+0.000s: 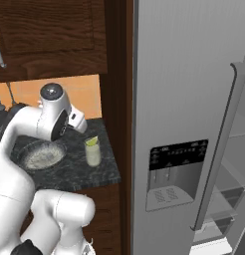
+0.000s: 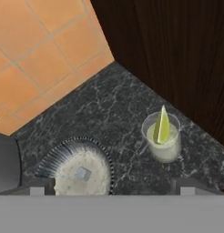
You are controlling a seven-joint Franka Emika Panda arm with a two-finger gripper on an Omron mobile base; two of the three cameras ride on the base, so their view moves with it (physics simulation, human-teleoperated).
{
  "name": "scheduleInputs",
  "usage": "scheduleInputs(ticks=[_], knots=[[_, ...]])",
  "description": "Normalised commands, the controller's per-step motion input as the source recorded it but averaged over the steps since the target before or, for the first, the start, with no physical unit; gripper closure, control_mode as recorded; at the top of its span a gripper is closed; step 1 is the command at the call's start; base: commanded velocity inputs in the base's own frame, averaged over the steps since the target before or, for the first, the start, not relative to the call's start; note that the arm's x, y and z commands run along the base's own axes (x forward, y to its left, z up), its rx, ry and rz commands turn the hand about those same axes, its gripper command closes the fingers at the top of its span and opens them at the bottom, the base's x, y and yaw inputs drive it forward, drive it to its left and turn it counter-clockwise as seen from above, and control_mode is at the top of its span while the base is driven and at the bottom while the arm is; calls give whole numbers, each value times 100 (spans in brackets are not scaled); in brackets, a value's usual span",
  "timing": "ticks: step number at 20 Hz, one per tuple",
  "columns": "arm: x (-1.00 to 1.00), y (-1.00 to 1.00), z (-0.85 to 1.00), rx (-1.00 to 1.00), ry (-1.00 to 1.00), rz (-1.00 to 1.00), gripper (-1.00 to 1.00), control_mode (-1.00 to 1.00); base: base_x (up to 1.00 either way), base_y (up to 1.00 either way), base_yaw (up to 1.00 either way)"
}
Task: Grab a lemon wedge from the fridge and one ice cube from the ice bowl, and put them in the glass of lemonade.
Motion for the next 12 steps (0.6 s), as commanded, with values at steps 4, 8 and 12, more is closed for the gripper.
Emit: scheduleInputs(ticks=[4,8,12], knots=[[-98,1,54,9,-25,0,-100,-100,0,0,0],[-88,0,68,11,-22,0,-100,-100,0,0,0],[-41,0,83,12,-17,0,-100,-100,0,0,0]])
